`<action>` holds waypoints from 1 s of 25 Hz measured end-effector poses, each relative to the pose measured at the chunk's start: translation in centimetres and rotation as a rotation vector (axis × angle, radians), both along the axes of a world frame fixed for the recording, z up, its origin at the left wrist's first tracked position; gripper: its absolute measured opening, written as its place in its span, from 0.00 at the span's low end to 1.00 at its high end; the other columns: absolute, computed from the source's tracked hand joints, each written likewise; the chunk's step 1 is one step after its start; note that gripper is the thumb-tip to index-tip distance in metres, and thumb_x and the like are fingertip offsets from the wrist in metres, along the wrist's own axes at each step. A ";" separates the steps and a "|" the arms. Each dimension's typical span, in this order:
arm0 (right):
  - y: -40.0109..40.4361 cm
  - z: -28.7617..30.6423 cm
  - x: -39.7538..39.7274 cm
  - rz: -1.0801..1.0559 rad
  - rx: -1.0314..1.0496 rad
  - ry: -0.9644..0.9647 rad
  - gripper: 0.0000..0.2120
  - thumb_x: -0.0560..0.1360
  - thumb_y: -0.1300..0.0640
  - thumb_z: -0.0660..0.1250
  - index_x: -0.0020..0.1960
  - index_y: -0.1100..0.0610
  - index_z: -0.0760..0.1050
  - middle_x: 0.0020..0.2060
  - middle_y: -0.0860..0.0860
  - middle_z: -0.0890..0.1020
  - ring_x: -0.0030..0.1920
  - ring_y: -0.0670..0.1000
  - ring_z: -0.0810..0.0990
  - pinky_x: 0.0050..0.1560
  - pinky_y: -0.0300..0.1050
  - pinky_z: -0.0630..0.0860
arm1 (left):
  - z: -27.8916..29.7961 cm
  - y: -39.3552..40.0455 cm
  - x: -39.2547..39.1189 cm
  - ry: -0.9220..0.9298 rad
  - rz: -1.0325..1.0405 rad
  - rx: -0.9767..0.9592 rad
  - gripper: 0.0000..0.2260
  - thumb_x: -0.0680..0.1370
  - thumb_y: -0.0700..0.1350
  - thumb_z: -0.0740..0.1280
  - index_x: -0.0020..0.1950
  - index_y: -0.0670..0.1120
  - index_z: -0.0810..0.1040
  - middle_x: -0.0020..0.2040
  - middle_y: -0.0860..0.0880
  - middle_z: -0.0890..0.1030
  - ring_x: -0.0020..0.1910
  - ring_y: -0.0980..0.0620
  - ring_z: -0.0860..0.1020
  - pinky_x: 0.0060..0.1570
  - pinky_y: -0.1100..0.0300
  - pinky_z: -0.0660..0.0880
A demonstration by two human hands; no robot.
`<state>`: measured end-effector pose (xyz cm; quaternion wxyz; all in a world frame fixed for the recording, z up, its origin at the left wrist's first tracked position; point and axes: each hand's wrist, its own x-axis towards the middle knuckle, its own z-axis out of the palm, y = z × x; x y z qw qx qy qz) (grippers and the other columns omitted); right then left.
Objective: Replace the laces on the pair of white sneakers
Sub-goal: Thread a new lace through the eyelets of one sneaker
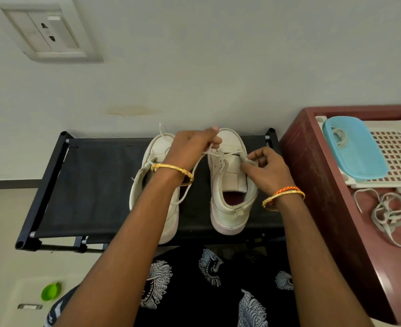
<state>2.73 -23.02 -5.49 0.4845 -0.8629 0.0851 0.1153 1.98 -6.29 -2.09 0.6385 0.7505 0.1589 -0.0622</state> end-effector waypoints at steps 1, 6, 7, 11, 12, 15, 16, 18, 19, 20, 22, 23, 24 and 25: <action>0.2 0.1 0.1 0.007 0.017 -0.030 0.09 0.72 0.56 0.70 0.50 0.55 0.74 0.39 0.48 0.76 0.39 0.45 0.74 0.37 0.37 0.70 | 0.8 0.0 0.0 -0.008 -0.020 -0.086 0.13 0.79 0.49 0.61 0.44 0.45 0.83 0.42 0.49 0.84 0.46 0.53 0.80 0.55 0.58 0.71; 1.7 2.3 -0.2 0.035 0.282 -0.394 0.04 0.72 0.61 0.70 0.47 0.56 0.78 0.41 0.48 0.81 0.44 0.48 0.79 0.46 0.40 0.76 | 4.1 -0.3 -0.8 -0.146 -0.182 -0.269 0.16 0.81 0.43 0.54 0.51 0.39 0.81 0.55 0.43 0.82 0.57 0.49 0.79 0.61 0.61 0.71; 2.3 2.7 -0.5 0.114 0.351 -0.421 0.04 0.72 0.61 0.69 0.47 0.57 0.78 0.41 0.49 0.82 0.44 0.48 0.80 0.48 0.41 0.77 | 4.3 -0.4 -1.0 -0.168 -0.208 -0.281 0.16 0.80 0.41 0.54 0.54 0.38 0.80 0.56 0.43 0.82 0.56 0.51 0.80 0.56 0.66 0.74; 4.5 3.3 -1.5 0.252 0.630 -0.321 0.05 0.74 0.65 0.67 0.48 0.59 0.79 0.37 0.48 0.83 0.41 0.47 0.82 0.46 0.40 0.77 | 3.7 0.0 -0.8 -0.145 -0.136 -0.128 0.17 0.79 0.36 0.54 0.64 0.40 0.75 0.64 0.42 0.76 0.62 0.50 0.74 0.50 0.69 0.72; 4.5 3.5 -1.4 0.215 0.682 -0.291 0.06 0.75 0.66 0.66 0.46 0.59 0.80 0.34 0.48 0.82 0.37 0.46 0.81 0.44 0.40 0.77 | 3.2 0.3 -0.6 -0.139 -0.094 -0.070 0.17 0.79 0.36 0.54 0.65 0.41 0.75 0.65 0.43 0.75 0.65 0.49 0.72 0.53 0.67 0.70; 3.1 4.2 -0.9 0.026 0.911 -0.179 0.12 0.74 0.66 0.64 0.36 0.57 0.83 0.29 0.49 0.80 0.31 0.46 0.76 0.40 0.40 0.77 | 0.7 1.9 -0.5 -0.162 0.114 0.161 0.16 0.79 0.36 0.57 0.64 0.44 0.76 0.63 0.48 0.77 0.64 0.52 0.74 0.59 0.65 0.70; 2.5 4.3 -0.6 -0.046 0.993 -0.143 0.13 0.74 0.65 0.64 0.34 0.57 0.82 0.28 0.49 0.79 0.31 0.46 0.75 0.39 0.40 0.76 | -0.2 2.7 -0.5 -0.146 0.197 0.209 0.14 0.79 0.37 0.60 0.63 0.44 0.77 0.61 0.48 0.79 0.61 0.52 0.76 0.60 0.64 0.71; 1.1 4.1 -0.2 -0.161 1.032 -0.130 0.12 0.75 0.63 0.64 0.35 0.58 0.82 0.26 0.47 0.77 0.31 0.47 0.72 0.39 0.40 0.74 | -1.4 3.9 -0.3 -0.063 0.334 0.181 0.10 0.78 0.42 0.65 0.58 0.43 0.81 0.52 0.48 0.83 0.51 0.52 0.81 0.53 0.60 0.76; 0.6 3.8 0.0 -0.202 0.996 -0.142 0.12 0.76 0.62 0.63 0.37 0.58 0.81 0.25 0.47 0.75 0.31 0.46 0.72 0.38 0.40 0.74 | -1.7 4.2 -0.1 -0.020 0.368 0.144 0.09 0.77 0.44 0.66 0.53 0.43 0.82 0.48 0.48 0.84 0.47 0.52 0.82 0.47 0.60 0.76; 0.1 3.4 0.2 -0.237 0.942 -0.155 0.11 0.77 0.61 0.63 0.39 0.58 0.81 0.24 0.46 0.73 0.29 0.45 0.71 0.36 0.39 0.74 | -1.8 4.4 0.0 0.008 0.380 0.129 0.07 0.78 0.45 0.66 0.48 0.45 0.83 0.45 0.49 0.84 0.43 0.52 0.82 0.43 0.62 0.75; -0.5 2.5 0.5 -0.287 0.811 -0.164 0.08 0.77 0.60 0.64 0.42 0.59 0.80 0.25 0.47 0.72 0.25 0.43 0.68 0.31 0.37 0.73 | -1.9 4.3 0.2 0.013 0.362 0.173 0.07 0.78 0.46 0.65 0.45 0.47 0.82 0.44 0.48 0.84 0.41 0.52 0.82 0.39 0.63 0.74; -0.6 2.1 0.6 -0.294 0.740 -0.168 0.06 0.76 0.60 0.66 0.42 0.59 0.80 0.26 0.48 0.72 0.24 0.42 0.68 0.29 0.37 0.72 | -1.8 4.2 0.2 0.000 0.342 0.208 0.08 0.78 0.46 0.64 0.45 0.47 0.82 0.44 0.48 0.84 0.41 0.50 0.82 0.38 0.63 0.75; -0.6 1.7 0.7 -0.288 0.659 -0.182 0.05 0.75 0.61 0.67 0.42 0.58 0.80 0.27 0.48 0.73 0.24 0.42 0.69 0.28 0.37 0.72 | -1.7 4.1 0.1 -0.014 0.313 0.246 0.08 0.79 0.46 0.64 0.46 0.46 0.82 0.44 0.47 0.84 0.42 0.49 0.82 0.40 0.63 0.75; -0.6 1.4 0.7 -0.271 0.564 -0.208 0.05 0.75 0.62 0.68 0.41 0.56 0.79 0.28 0.48 0.75 0.25 0.42 0.71 0.28 0.36 0.73 | -1.7 4.1 0.0 -0.028 0.276 0.305 0.09 0.79 0.47 0.64 0.47 0.46 0.82 0.45 0.47 0.84 0.44 0.47 0.81 0.42 0.61 0.75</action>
